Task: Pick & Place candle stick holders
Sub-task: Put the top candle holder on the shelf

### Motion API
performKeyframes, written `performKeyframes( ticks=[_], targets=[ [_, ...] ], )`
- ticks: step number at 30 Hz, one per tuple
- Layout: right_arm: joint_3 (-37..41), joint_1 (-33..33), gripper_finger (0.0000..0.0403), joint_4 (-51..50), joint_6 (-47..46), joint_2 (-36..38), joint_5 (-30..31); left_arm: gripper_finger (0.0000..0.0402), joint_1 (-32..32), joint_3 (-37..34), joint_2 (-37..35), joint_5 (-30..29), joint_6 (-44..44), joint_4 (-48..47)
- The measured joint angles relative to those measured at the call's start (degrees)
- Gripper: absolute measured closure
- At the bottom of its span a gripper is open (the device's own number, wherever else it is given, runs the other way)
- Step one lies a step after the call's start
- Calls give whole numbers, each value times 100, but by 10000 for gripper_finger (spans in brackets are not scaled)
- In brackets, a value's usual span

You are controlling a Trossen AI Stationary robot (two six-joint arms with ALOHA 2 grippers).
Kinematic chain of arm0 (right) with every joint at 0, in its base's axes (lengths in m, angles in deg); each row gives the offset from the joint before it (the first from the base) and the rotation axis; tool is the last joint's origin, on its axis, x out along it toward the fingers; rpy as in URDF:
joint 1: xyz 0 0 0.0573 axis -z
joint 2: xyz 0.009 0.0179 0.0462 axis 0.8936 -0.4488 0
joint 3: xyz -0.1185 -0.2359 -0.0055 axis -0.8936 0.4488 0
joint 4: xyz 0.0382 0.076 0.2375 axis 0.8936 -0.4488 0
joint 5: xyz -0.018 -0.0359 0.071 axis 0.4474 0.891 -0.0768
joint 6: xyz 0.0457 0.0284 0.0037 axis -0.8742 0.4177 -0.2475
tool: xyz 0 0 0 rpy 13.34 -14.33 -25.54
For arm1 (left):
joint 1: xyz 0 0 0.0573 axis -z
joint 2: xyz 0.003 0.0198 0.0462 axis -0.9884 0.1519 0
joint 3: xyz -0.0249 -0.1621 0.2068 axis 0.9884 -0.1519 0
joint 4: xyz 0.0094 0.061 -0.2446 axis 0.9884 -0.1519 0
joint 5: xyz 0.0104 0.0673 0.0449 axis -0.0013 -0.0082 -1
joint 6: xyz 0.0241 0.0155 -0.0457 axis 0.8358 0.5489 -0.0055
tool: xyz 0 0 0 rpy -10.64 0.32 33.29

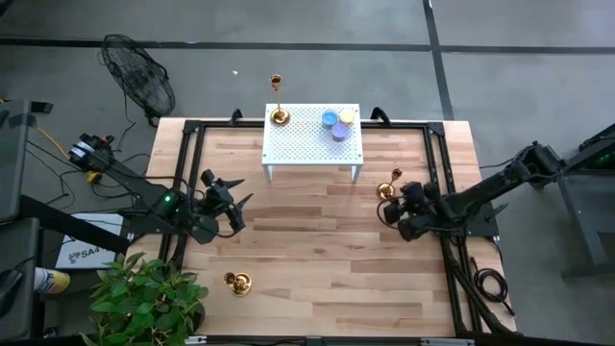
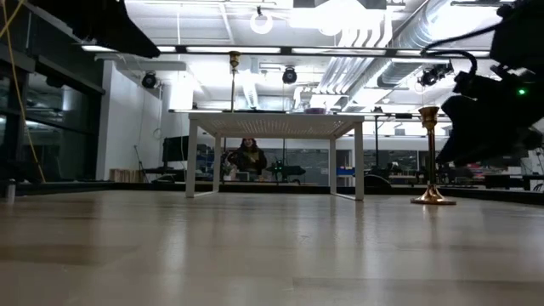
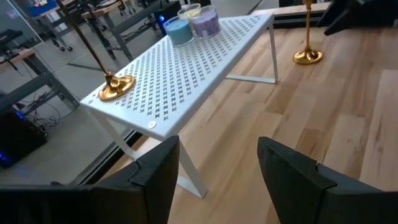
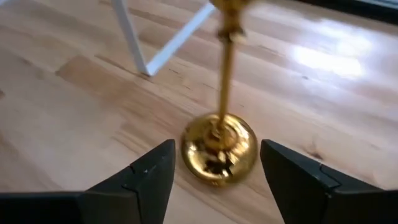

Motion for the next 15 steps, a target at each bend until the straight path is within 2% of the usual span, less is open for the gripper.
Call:
performKeyframes(
  ticks=[5,12,15],
  targets=[
    [0,209,171,649,732,0,280,190,2,-76,-16,12,-99,-7],
    [0,766,171,804,732,0,521,190,0,-77,-16,13,-101,-22],
    [0,985,171,1116,1028,0,556,190,2,-77,-16,13,-100,-24]
  ],
)
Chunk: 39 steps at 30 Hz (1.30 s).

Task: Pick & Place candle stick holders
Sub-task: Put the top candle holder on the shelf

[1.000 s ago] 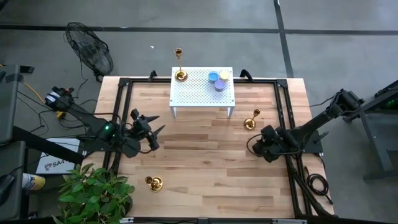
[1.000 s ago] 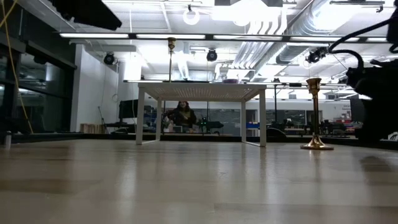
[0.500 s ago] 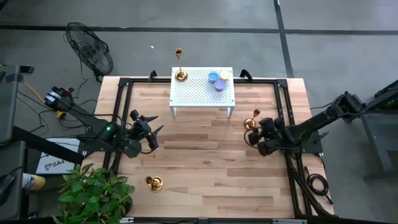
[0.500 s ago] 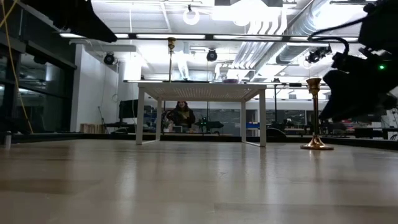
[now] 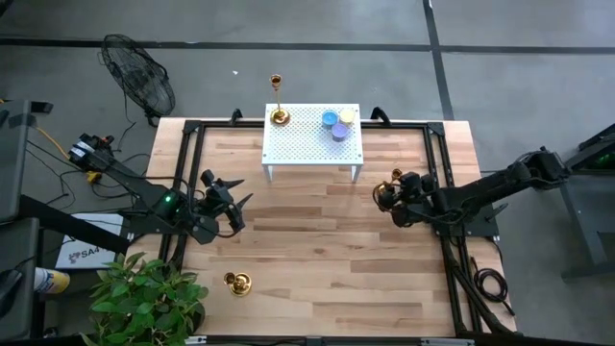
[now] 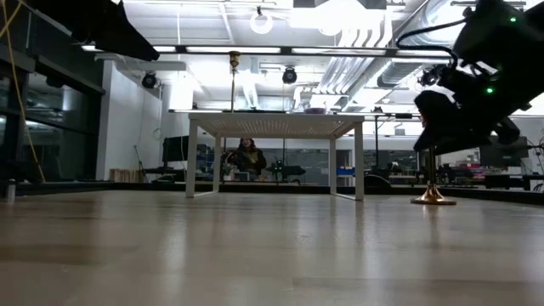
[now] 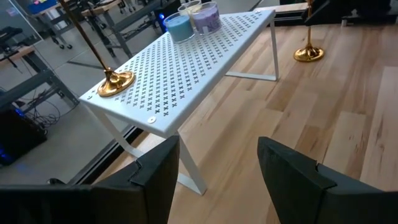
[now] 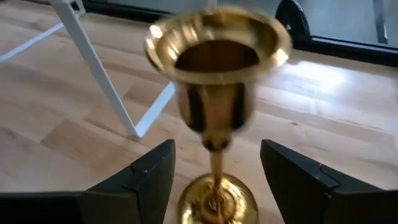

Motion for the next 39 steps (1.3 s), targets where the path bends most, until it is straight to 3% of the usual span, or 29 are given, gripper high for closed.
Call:
performKeyframes(
  ticks=[7,27,34,39],
  targets=[
    [0,328,196,379,634,0,-265,190,0,0,0,7,-45,9],
    [-1,340,388,390,795,-2,24,190,-2,0,2,4,-208,9],
    [-40,340,386,491,1039,67,-124,190,-2,0,2,4,-283,2],
    [-463,338,392,478,1941,392,-399,190,-2,0,2,2,-297,4]
  ],
)
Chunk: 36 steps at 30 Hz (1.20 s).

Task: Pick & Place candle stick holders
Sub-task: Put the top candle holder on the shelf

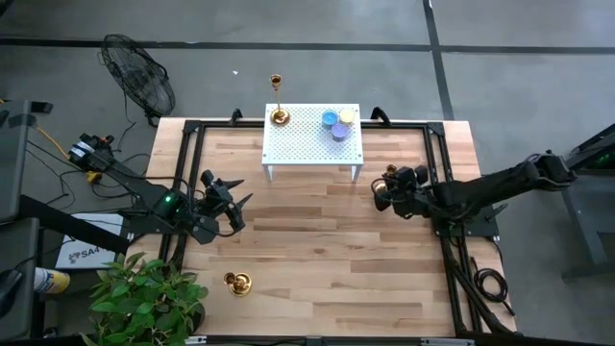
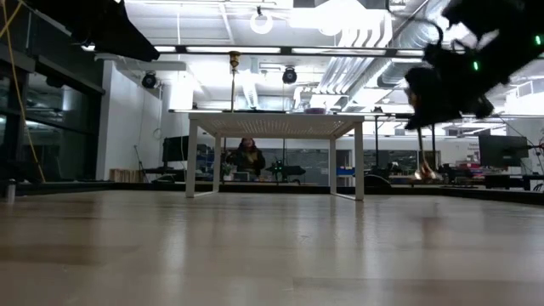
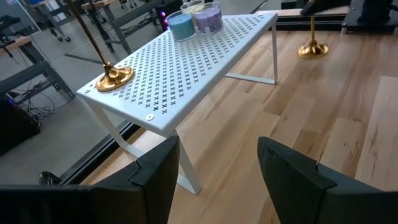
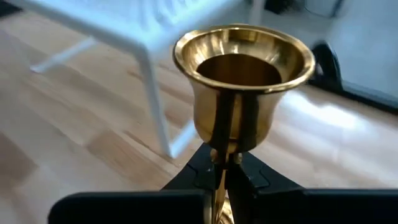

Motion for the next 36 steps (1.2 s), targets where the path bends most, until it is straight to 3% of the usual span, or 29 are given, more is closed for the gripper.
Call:
performKeyframes(
  ticks=[9,17,27,36],
  targets=[
    [-1470,2,394,-513,1780,535,-334,190,0,0,0,0,-40,-2],
    [-2896,219,394,-437,3627,366,-975,190,0,0,2,-22,-136,0],
    [-4608,1474,394,-426,5154,-974,-2690,190,-2,4,2,-125,-331,4],
    [-5939,2557,394,29,5663,-2627,-4613,190,-2,4,2,-184,-435,-4]
  ],
)
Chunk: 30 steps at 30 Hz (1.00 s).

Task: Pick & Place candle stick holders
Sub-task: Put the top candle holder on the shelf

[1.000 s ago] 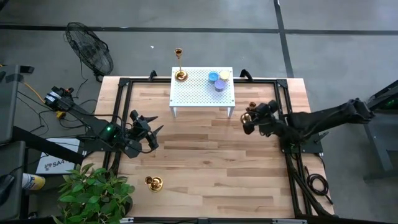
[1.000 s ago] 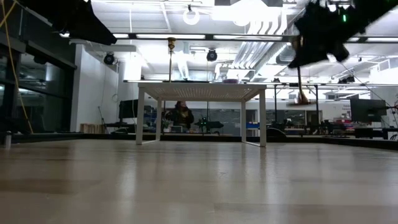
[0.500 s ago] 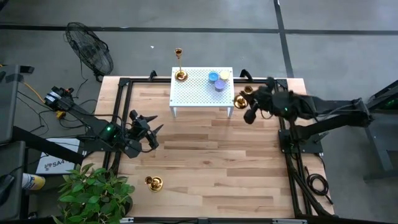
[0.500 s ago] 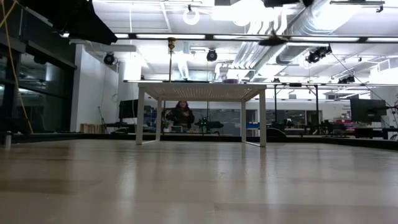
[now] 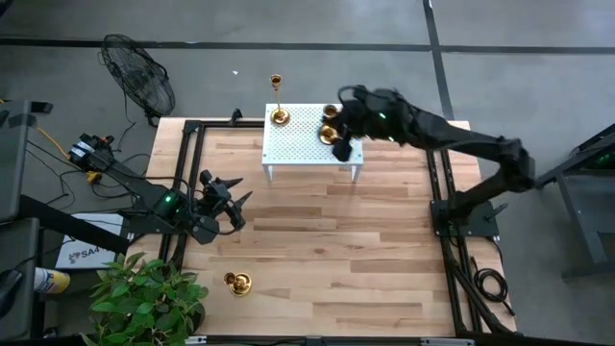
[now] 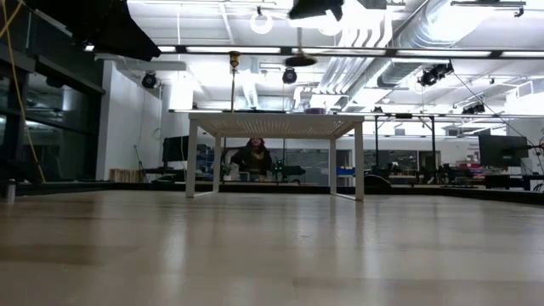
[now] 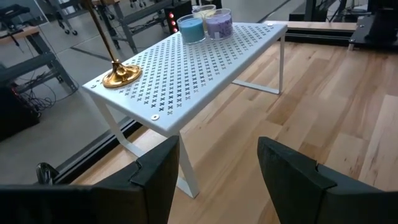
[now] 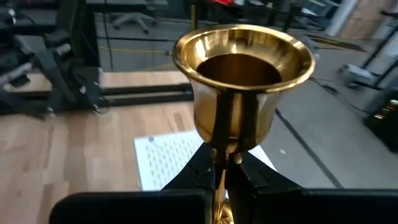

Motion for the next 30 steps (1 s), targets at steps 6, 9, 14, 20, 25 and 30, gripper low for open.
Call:
performKeyframes(
  ticks=[6,9,14,20,25,30],
  targets=[
    [-738,490,394,297,17,-1076,-881,190,0,0,0,-57,-1,0],
    [-1028,673,394,414,16,-1578,-1119,190,0,0,0,-75,-2,-2],
    [-1259,920,394,684,0,-2165,-1434,190,2,0,0,-133,-2,-2],
    [-1204,1160,394,1158,-201,-2472,-1899,190,0,0,0,-136,-2,-5],
    [-1193,1305,394,1166,13,-2519,-2249,190,0,0,0,-151,-5,0],
    [-1193,1411,394,1151,187,-2517,-2779,190,0,0,0,-147,-7,-2]
  ],
)
